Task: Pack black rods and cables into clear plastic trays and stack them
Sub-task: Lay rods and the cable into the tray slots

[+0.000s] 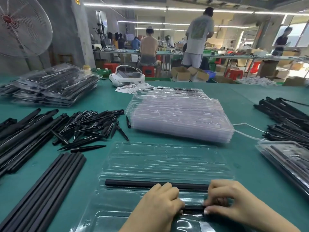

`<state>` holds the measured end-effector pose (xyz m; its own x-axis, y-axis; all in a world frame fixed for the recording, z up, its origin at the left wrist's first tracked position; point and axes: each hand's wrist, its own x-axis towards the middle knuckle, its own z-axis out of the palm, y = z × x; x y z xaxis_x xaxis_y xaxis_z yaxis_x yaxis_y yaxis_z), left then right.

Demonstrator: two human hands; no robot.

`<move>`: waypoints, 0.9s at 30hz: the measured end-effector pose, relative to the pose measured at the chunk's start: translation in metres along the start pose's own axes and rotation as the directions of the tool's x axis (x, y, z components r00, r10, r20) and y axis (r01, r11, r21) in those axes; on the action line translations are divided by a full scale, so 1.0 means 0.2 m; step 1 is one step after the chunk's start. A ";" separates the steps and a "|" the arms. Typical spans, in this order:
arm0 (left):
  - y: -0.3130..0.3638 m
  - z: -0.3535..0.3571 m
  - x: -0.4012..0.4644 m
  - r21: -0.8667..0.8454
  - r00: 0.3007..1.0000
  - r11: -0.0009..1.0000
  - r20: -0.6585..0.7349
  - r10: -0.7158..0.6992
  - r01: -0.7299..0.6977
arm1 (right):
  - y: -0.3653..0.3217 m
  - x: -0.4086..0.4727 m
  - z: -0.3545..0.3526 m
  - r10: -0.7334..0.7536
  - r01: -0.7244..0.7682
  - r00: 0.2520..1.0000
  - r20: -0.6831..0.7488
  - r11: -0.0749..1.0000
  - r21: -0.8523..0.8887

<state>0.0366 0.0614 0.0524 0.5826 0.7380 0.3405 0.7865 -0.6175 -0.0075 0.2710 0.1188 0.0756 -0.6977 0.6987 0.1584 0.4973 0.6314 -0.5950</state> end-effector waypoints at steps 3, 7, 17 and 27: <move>0.01 0.00 0.00 -0.045 0.999 0.998 -0.006 -0.046 0.045 | -0.01 0.00 0.00 0.006 -0.006 1.000 -0.005 1.000 -0.004; 0.02 -0.03 -0.01 -0.066 0.997 0.995 -0.003 -0.077 0.077 | -0.04 0.01 -0.01 0.009 -0.008 1.000 0.014 1.000 -0.016; -0.03 -0.02 0.00 -0.385 0.992 0.915 0.091 -0.090 0.118 | -0.10 0.05 0.12 -0.083 0.082 0.997 -0.002 0.981 -0.174; -0.44 -0.26 -0.16 -0.239 0.809 0.828 -0.197 -0.553 0.508 | -0.09 0.05 0.13 -0.076 0.064 0.995 -0.067 0.984 -0.167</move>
<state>-0.0623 0.0779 0.0912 -0.0041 0.8853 0.4649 0.8977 -0.2016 0.3918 0.2413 0.1064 0.0665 -0.6971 0.6699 0.2555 0.5309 0.7218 -0.4441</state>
